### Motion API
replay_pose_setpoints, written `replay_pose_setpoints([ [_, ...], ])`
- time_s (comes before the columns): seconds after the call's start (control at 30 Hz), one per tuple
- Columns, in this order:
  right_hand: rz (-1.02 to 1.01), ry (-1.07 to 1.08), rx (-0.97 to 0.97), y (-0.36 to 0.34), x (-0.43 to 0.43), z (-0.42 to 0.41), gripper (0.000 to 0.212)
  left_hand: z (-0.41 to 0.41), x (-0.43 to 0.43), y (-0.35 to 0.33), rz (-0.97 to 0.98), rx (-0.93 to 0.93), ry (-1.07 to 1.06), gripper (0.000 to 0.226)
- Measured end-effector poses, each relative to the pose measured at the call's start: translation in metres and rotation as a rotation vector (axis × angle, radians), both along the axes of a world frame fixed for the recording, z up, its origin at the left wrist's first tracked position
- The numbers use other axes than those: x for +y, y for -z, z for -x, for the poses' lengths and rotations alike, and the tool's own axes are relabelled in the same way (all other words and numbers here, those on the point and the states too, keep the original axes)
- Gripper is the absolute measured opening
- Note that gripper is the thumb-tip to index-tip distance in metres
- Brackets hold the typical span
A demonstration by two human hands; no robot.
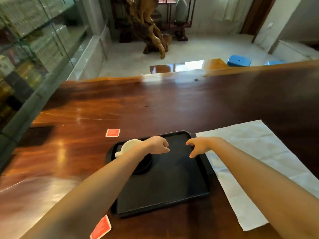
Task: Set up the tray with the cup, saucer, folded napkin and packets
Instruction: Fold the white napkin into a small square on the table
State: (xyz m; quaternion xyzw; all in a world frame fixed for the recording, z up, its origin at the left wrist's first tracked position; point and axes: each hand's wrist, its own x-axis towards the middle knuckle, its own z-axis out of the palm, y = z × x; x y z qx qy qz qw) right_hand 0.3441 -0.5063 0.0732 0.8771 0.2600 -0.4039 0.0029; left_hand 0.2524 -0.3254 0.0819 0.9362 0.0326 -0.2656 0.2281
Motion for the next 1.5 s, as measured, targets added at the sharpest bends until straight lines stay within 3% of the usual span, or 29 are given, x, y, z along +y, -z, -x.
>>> replay_pose_setpoints([
  [0.07, -0.019, -0.009, -0.03, 0.003, -0.032, -0.013, 0.068, -0.013, -0.034, 0.006, 0.002, 0.009, 0.015, 0.022],
  [0.2, -0.077, 0.045, -0.076, 0.023, -0.122, -0.049, 0.06, -0.045, -0.126, 0.019, 0.053, 0.023, -0.035, 0.043],
  [0.43, -0.107, 0.107, -0.142, 0.071, -0.248, -0.094, 0.064, -0.081, -0.256, 0.079, 0.129, -0.014, -0.213, 0.05],
  [0.57, -0.047, 0.047, -0.175, 0.107, -0.3, -0.102, 0.068, -0.086, -0.307, 0.122, 0.023, -0.105, -0.264, 0.052],
  [0.73, -0.057, 0.037, -0.219, 0.142, -0.327, -0.094, 0.076, -0.079, -0.32, 0.165, -0.199, -0.097, -0.194, 0.06],
  [0.87, -0.134, 0.092, -0.304, 0.154, -0.314, -0.095, 0.079, -0.091, -0.298, 0.178, -0.226, -0.12, -0.158, 0.068],
  [1.07, -0.15, 0.219, -0.419, 0.168, -0.293, -0.108, 0.078, -0.145, -0.27, 0.175, -0.309, -0.15, -0.163, 0.061],
  [1.33, -0.243, 0.243, -0.352, 0.162, -0.305, -0.136, 0.075, -0.144, -0.313, 0.182, -0.311, -0.154, -0.215, 0.063],
  [1.5, -0.267, 0.673, -0.557, 0.153, -0.347, -0.154, 0.057, -0.144, -0.314, 0.178, -0.311, -0.12, -0.213, 0.064],
])
